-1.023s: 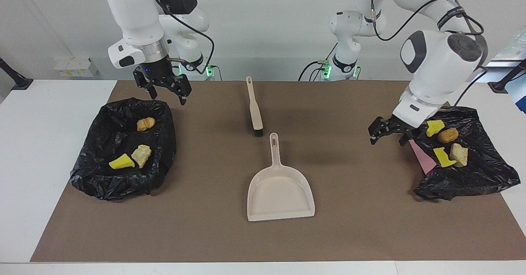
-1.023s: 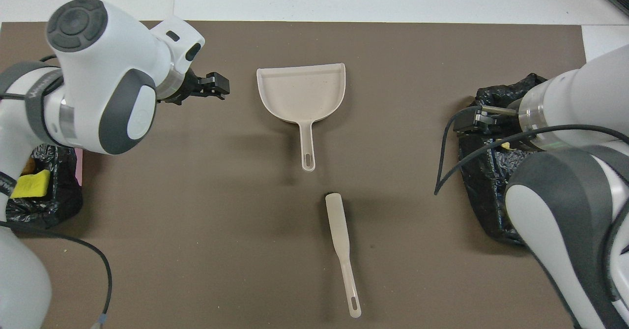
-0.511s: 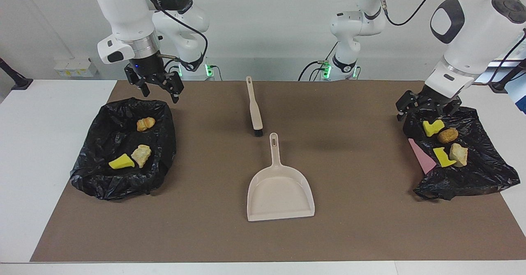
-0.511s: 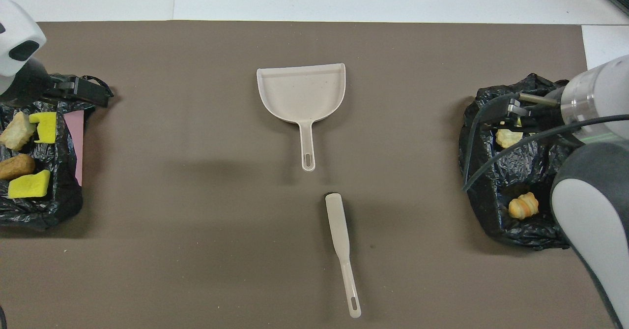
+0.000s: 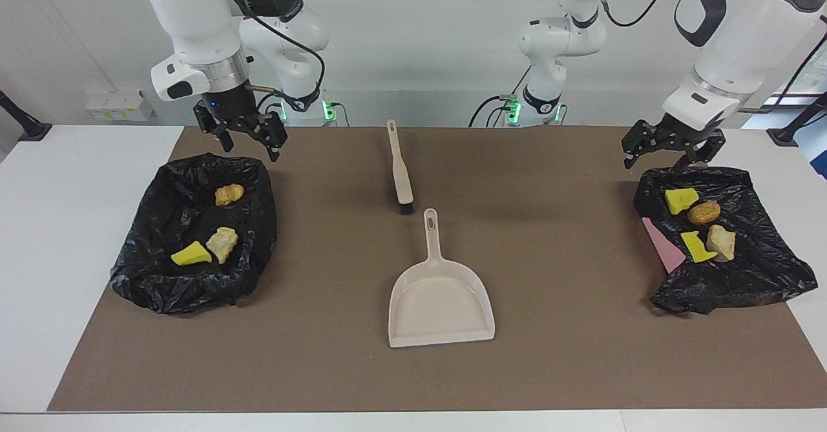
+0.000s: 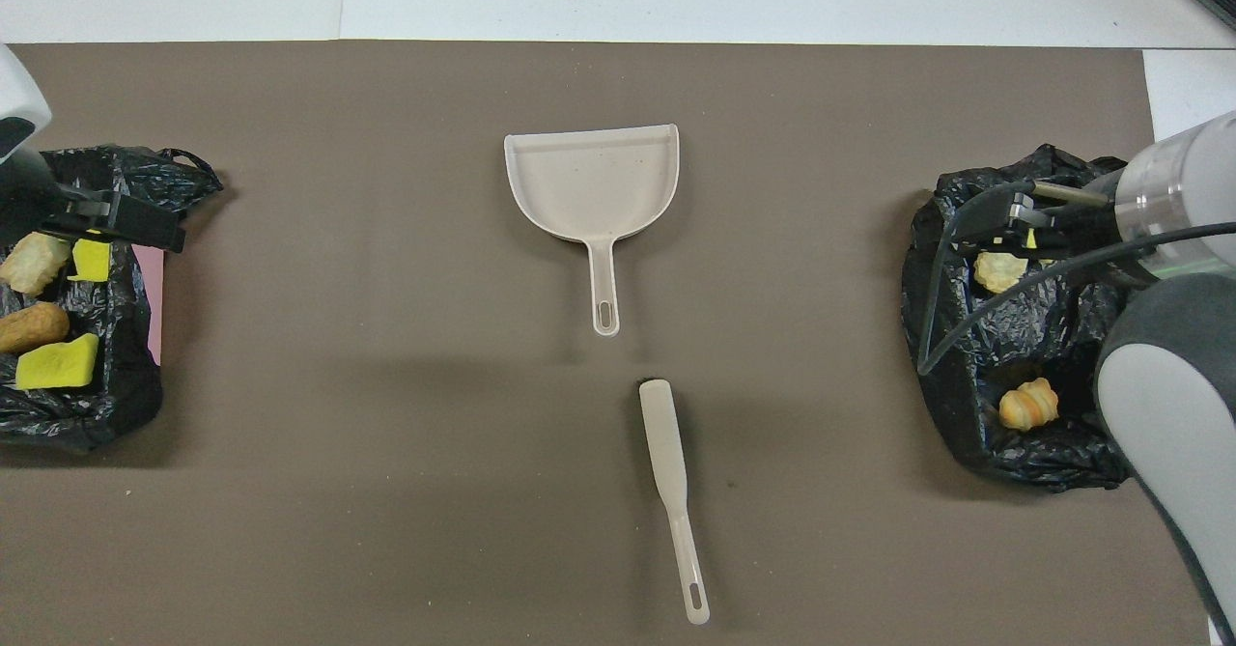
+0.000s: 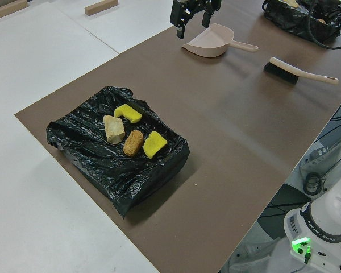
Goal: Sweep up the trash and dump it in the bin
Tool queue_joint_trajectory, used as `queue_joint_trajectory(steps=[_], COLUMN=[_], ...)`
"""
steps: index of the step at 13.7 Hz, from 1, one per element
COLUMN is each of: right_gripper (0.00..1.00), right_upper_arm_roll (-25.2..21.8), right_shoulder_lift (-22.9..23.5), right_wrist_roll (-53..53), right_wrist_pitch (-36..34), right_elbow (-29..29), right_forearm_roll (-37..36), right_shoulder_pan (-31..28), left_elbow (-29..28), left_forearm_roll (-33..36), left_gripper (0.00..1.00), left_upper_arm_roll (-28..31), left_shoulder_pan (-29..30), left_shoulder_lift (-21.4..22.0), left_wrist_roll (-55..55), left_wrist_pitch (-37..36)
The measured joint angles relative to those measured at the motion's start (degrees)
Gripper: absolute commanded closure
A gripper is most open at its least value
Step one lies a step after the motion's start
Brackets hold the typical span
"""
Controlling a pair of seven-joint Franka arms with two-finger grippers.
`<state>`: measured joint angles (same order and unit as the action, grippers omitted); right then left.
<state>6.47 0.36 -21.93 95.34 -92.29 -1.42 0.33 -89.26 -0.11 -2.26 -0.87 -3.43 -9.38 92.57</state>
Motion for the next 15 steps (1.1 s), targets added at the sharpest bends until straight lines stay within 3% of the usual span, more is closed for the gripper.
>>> queue_joint_trajectory(steps=[4,15], right_gripper=[0.0,0.0], right_upper_arm_roll=[0.0,0.0], right_shoulder_lift=[-0.4,-1.1], right_wrist_roll=[0.1,0.1], right_wrist_pitch=[0.0,-0.1], right_elbow=[0.4,0.4], right_forearm_roll=[0.0,0.1], right_shoulder_pan=[0.0,0.1], left_elbow=[1.4,1.5], left_forearm_roll=[0.4,0.5], left_gripper=[0.0,0.0], left_upper_arm_roll=[0.0,-0.1], left_shoulder_pan=[0.0,0.0], left_shoulder_lift=[0.2,0.2], left_wrist_roll=[-0.2,-0.2], left_wrist_pitch=[-3.4,-3.5])
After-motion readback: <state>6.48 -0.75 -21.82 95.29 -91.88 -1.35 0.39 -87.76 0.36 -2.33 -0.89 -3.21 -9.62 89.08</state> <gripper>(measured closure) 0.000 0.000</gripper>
